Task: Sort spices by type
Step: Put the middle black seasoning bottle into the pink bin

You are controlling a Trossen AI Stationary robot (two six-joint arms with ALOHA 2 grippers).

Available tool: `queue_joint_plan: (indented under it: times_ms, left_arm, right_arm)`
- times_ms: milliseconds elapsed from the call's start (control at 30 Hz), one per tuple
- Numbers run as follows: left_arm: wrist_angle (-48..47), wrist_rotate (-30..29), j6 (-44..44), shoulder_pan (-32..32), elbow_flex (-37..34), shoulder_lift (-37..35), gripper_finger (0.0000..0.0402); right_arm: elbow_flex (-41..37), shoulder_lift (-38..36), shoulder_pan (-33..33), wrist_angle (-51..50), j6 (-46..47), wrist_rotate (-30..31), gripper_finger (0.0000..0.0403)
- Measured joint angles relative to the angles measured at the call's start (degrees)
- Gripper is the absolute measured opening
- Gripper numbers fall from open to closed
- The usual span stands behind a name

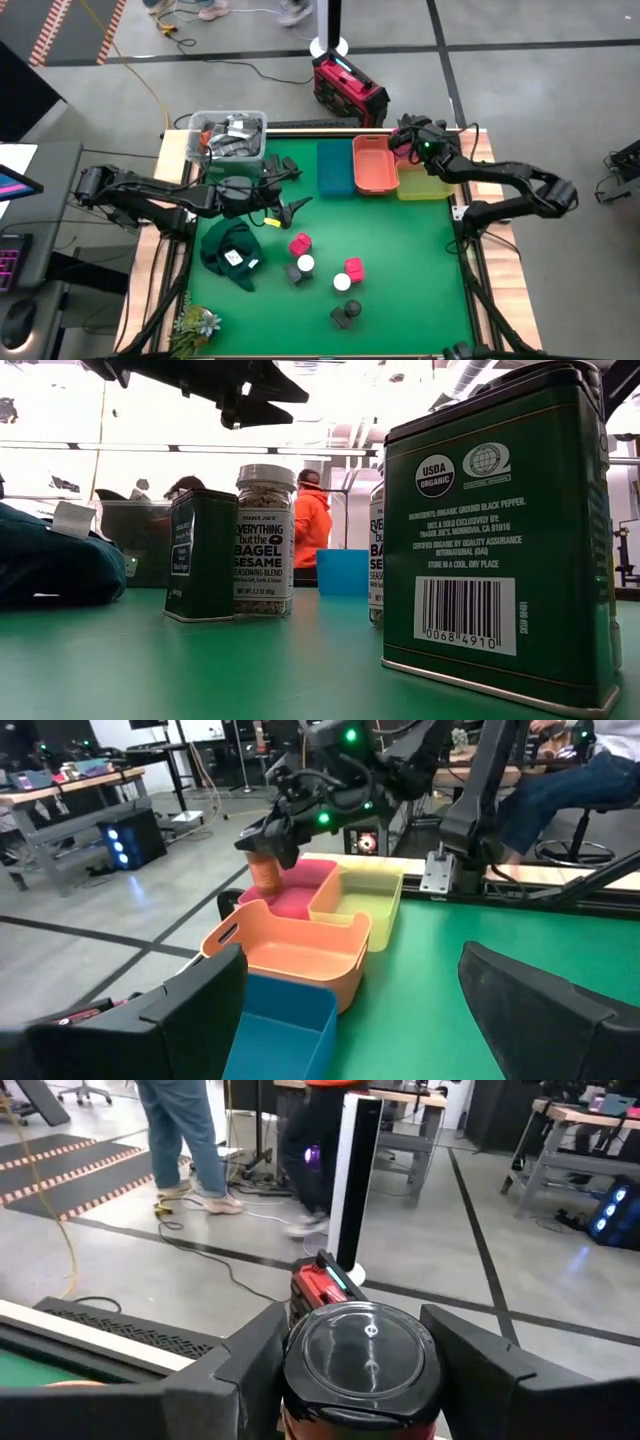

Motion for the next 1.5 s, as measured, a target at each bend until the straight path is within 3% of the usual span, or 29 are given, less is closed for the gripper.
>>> queue_joint_plan:
  times_ms: [267,767,1133,1500]
  left_arm:
    - [-1.9,0.0,-0.9,0.0,0.0,0.0,0.0348]
    - [-3.0,0.0,-1.4,0.0,0.0,0.0,0.0348]
    - [-4.4,0.0,-2.1,-0.1,0.1,0.0,0.0348]
    - [-4.0,0.1,-2.5,-0.1,0.1,0.0,0.0348]
  right_arm:
    - [0.0,8.6,-1.1,8.6,0.9,-0.3,0.0232]
    - [0.0,18.0,-4.6,10.9,5.7,-0.1,0.0232]
    - [-4.3,19.5,-4.6,19.4,6.9,0.1,0.0242]
    - [-5.6,16.4,-4.6,18.1,4.9,-4.8,0.0244]
